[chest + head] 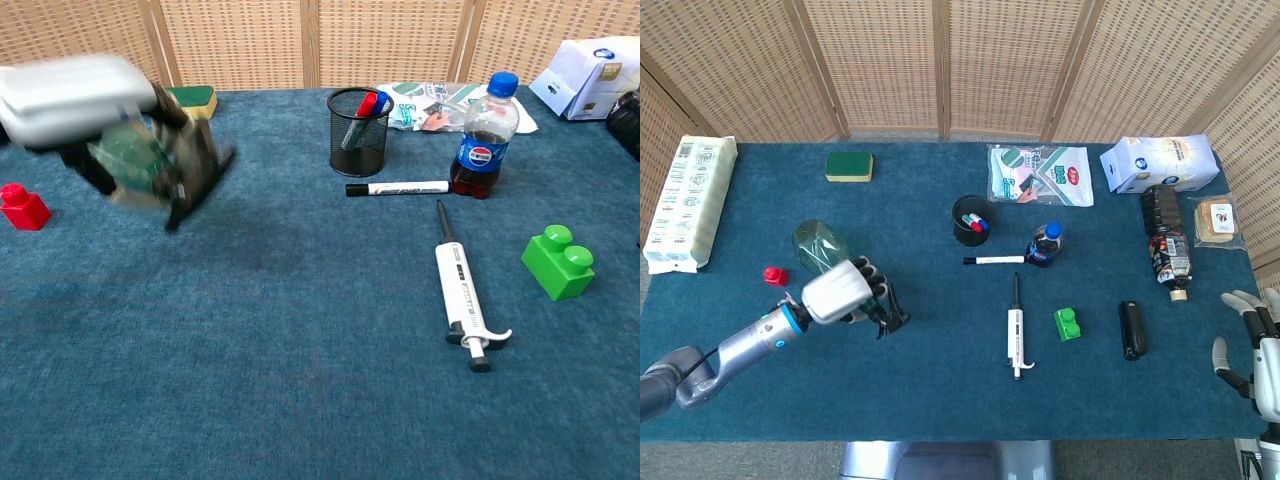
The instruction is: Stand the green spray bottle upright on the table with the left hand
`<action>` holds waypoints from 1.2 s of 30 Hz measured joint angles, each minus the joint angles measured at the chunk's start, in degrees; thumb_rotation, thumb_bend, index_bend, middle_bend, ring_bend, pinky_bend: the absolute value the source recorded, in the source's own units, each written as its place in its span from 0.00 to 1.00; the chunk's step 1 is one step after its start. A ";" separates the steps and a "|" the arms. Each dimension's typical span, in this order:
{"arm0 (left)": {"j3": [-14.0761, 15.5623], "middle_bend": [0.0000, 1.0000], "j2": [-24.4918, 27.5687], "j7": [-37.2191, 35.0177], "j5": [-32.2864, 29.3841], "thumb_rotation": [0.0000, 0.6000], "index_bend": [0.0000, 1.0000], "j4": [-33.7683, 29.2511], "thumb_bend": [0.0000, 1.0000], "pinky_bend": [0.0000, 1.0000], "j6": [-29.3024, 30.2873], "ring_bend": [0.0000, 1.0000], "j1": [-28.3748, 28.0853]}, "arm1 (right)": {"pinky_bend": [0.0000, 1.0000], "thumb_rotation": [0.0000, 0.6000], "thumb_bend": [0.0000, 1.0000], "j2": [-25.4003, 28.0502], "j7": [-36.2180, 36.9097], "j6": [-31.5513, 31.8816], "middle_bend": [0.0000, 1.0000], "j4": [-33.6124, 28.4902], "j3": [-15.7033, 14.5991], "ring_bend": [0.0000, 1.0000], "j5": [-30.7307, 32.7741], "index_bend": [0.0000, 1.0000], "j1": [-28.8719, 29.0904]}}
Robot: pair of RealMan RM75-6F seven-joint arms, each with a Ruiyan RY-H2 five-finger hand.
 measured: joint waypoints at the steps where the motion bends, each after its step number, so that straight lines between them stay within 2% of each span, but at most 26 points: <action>1: -0.82 0.52 0.33 -1.83 -1.43 1.00 0.55 -0.75 0.33 0.63 0.75 0.49 0.59 | 0.07 1.00 0.55 -0.06 0.04 -0.15 0.23 0.07 0.02 0.02 -0.01 0.22 0.10; 8: -5.11 0.51 1.58 -13.94 -10.04 1.00 0.53 -5.56 0.33 0.62 2.27 0.48 3.42 | 0.07 1.00 0.55 -0.37 0.31 -1.12 0.23 0.72 -0.08 0.02 0.12 0.22 0.51; 11: -6.88 0.50 1.69 -19.62 -13.94 1.00 0.51 -7.69 0.33 0.59 2.02 0.47 4.56 | 0.07 1.00 0.55 -0.29 0.45 -1.73 0.23 1.03 -0.24 0.02 0.16 0.22 0.68; 15: -9.23 0.48 2.02 -27.51 -18.81 1.00 0.50 -10.90 0.33 0.53 0.75 0.45 5.86 | 0.07 1.00 0.55 -0.25 0.70 -2.38 0.23 1.37 -0.25 0.02 0.39 0.22 1.01; 22: -13.26 0.45 3.08 -42.62 -25.54 1.00 0.48 -16.19 0.33 0.54 -3.02 0.41 7.94 | 0.07 1.00 0.55 -0.74 0.84 -3.48 0.23 1.89 -0.11 0.02 1.11 0.22 1.63; 28: -15.57 0.44 3.32 -54.18 -28.43 1.00 0.47 -17.43 0.33 0.52 -7.47 0.40 9.39 | 0.07 1.00 0.55 -0.98 0.91 -3.89 0.23 2.23 0.15 0.02 1.75 0.22 1.96; 31: -16.24 0.43 2.74 -57.70 -28.21 1.00 0.46 -16.88 0.33 0.50 -8.58 0.40 9.96 | 0.07 1.00 0.55 -1.09 1.01 -4.08 0.23 2.42 0.18 0.02 2.02 0.22 2.04; 36: -16.84 0.43 0.85 -61.62 -26.39 1.00 0.46 -14.57 0.33 0.54 -9.69 0.39 10.01 | 0.07 1.00 0.55 -1.20 1.33 -4.24 0.23 2.75 0.25 0.02 2.40 0.22 2.10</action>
